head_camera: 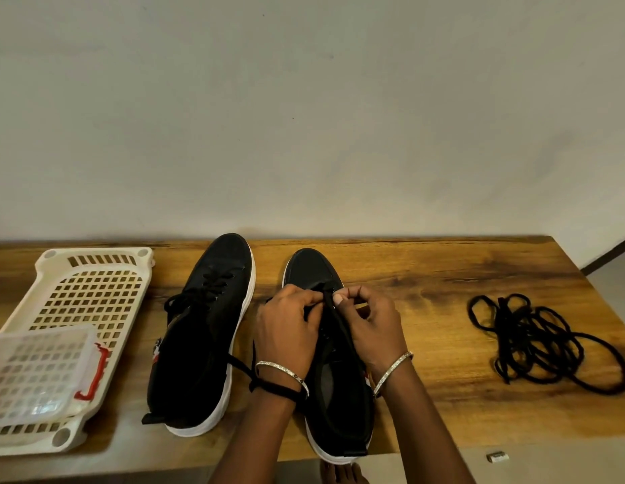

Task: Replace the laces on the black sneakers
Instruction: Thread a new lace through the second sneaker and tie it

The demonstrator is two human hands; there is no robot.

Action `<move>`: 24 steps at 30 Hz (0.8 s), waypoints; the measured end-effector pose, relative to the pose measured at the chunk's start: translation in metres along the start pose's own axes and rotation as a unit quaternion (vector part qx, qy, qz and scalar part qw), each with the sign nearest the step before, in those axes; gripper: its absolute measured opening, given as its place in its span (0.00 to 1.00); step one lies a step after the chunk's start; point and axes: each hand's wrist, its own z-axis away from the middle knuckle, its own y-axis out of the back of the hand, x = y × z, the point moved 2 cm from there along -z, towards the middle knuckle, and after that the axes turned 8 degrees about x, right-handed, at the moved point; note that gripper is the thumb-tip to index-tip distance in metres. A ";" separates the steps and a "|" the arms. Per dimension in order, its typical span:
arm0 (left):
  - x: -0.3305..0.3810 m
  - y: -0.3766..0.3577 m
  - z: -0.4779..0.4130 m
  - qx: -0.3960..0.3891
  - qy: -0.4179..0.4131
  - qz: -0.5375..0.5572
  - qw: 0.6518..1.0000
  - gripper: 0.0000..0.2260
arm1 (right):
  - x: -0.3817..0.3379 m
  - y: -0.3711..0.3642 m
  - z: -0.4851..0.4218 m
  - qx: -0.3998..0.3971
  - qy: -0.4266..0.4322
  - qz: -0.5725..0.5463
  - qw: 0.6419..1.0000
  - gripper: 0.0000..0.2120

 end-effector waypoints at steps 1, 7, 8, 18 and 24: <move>0.000 0.000 0.000 0.006 -0.008 0.004 1.000 0.06 | 0.000 -0.002 0.000 0.005 0.031 0.027 0.999 0.04; -0.003 0.007 0.000 -0.017 -0.001 -0.001 1.000 0.10 | -0.008 0.004 -0.005 0.059 -0.122 -0.231 0.963 0.06; -0.004 0.009 0.000 -0.030 -0.007 -0.016 0.999 0.12 | -0.012 0.010 -0.006 0.050 -0.167 -0.330 0.928 0.07; -0.012 0.021 -0.002 -0.099 -0.015 -0.045 0.994 0.30 | -0.013 0.070 -0.014 0.063 -0.032 -0.085 0.994 0.08; -0.011 0.020 -0.002 -0.092 -0.006 -0.029 0.995 0.37 | -0.002 0.043 -0.010 -0.069 0.148 0.293 0.942 0.05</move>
